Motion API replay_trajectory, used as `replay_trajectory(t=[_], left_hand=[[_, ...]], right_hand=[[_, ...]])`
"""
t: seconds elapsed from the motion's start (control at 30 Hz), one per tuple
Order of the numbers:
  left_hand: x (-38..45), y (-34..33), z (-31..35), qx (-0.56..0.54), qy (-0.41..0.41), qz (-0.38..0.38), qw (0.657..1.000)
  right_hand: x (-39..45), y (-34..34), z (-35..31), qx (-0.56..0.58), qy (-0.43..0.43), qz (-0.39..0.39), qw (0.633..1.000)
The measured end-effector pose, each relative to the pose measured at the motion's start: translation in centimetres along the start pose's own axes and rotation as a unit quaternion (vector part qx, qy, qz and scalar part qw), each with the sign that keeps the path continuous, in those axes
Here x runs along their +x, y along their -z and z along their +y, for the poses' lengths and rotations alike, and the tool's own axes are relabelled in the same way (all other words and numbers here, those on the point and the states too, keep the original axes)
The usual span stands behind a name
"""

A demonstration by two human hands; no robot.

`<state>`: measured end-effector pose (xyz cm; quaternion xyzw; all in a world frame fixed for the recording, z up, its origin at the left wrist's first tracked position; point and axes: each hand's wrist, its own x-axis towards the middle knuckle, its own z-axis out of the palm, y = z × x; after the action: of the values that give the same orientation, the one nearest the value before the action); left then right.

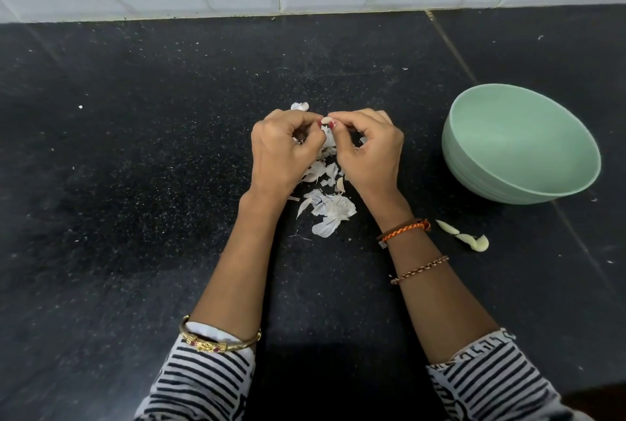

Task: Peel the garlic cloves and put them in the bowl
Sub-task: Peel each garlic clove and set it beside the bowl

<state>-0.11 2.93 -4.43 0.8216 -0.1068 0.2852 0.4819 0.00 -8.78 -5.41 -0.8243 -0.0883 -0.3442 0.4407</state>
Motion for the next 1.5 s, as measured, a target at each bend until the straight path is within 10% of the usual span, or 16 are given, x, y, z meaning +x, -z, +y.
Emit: replay_trajectory(t=[0.37,0.73,1.13,1.5], left_hand=[[0.2,0.3,1.7,-0.207,0.141,0.019,0.968],[-0.1,-0.4,1.8,-0.156,0.127,-0.017,0.979],[0.0,-0.4,0.6,-0.118,0.037,-0.020,0.992],[0.2,0.5,0.5,-0.133,0.085,-0.070,0.985]], right_hand=[[0.4,0.9,-0.9,0.246,-0.117,-0.051,0.961],[0.3,0.4,-1.9,0.347,-0.249,0.011,0.904],[0.5,0.4,-1.5,0.253,-0.273,0.112,0.921],[-0.2,-0.2,-0.7,0.046,-0.095,-0.025,0.994]])
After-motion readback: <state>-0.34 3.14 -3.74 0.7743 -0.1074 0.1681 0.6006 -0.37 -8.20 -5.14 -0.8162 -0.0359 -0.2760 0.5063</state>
